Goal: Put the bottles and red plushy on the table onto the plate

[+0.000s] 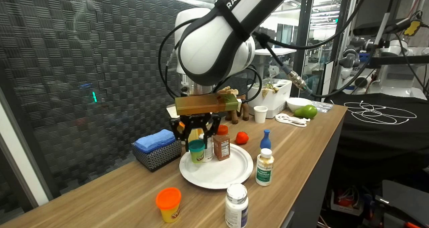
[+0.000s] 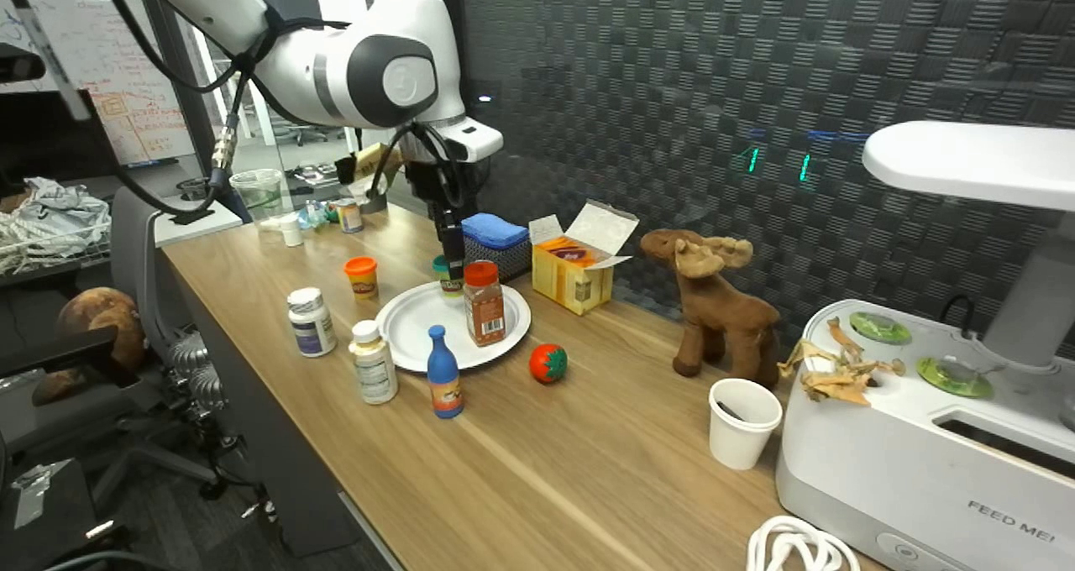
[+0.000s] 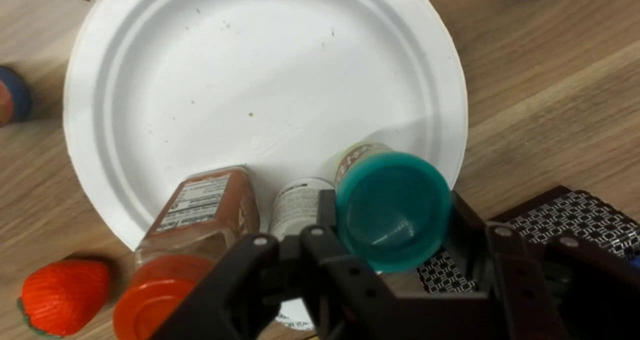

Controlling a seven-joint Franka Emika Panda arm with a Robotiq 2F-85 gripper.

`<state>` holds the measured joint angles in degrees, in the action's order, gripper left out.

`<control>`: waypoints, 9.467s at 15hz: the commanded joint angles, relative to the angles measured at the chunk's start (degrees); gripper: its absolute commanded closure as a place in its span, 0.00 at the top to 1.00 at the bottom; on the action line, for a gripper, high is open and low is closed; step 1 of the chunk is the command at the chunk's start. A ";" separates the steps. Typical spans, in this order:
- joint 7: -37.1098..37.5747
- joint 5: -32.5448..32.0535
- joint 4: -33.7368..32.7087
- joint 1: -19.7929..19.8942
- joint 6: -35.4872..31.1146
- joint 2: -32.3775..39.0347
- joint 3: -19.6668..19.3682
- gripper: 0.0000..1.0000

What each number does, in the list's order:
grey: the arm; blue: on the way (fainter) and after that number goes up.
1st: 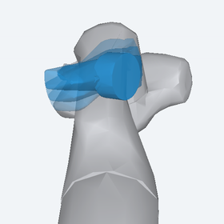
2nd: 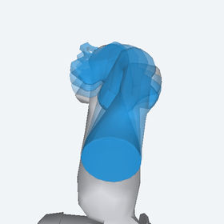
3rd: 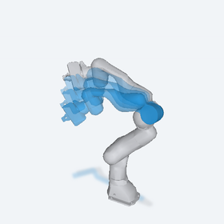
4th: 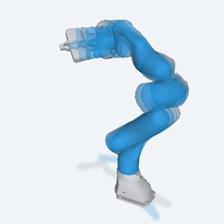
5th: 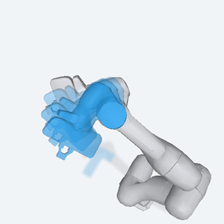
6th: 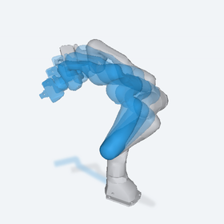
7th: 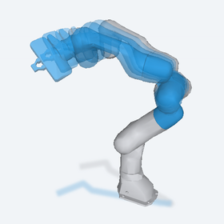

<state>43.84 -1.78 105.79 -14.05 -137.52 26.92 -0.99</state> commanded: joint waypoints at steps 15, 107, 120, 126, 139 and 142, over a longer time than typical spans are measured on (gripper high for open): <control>3.37 -0.96 6.58 -3.10 -8.30 -4.77 -0.35 1.00; -13.13 1.28 18.48 1.42 -12.58 -9.59 3.82 0.29; -10.62 0.38 20.59 -0.60 -8.91 -14.00 3.83 1.00; -11.42 2.11 20.61 0.10 4.00 -21.59 6.57 1.00; -14.27 9.32 25.04 0.63 6.60 -20.06 9.49 1.00; -14.60 9.11 25.14 0.39 6.02 -19.10 9.58 1.00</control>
<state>30.75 5.92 130.37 -14.22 -129.93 7.91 7.60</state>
